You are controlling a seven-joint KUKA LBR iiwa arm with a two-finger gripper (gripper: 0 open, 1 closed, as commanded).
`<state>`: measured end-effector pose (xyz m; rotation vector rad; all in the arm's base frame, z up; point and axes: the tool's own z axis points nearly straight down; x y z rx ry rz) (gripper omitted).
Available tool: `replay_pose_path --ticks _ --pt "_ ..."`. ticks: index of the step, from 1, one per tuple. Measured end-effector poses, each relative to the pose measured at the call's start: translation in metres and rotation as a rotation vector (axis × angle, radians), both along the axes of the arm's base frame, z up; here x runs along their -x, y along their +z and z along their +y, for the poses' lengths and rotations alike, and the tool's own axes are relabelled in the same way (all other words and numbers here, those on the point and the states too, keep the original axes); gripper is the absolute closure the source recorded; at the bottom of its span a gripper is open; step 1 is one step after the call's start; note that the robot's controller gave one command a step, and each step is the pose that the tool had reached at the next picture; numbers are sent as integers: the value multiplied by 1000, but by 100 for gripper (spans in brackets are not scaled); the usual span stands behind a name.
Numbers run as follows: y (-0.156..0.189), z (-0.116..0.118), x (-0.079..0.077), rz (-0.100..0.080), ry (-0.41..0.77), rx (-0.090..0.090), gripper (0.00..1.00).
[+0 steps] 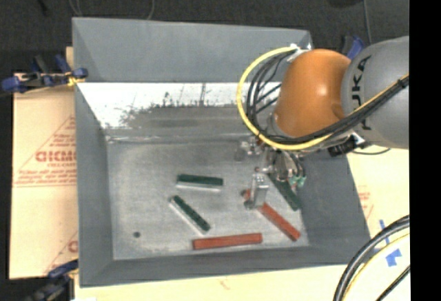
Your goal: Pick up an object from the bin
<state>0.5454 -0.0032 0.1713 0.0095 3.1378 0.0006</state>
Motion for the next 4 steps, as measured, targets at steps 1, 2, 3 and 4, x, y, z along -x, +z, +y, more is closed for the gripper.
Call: replay_pose_path --ticks 1,2,3,4 --pt "-66 42 -43 -8 -83 -2 0" --pt "-82 57 -50 4 -93 -1 0" --pt "-66 71 -52 -2 -143 -2 0" --pt "-101 60 -55 0 -148 1 0"
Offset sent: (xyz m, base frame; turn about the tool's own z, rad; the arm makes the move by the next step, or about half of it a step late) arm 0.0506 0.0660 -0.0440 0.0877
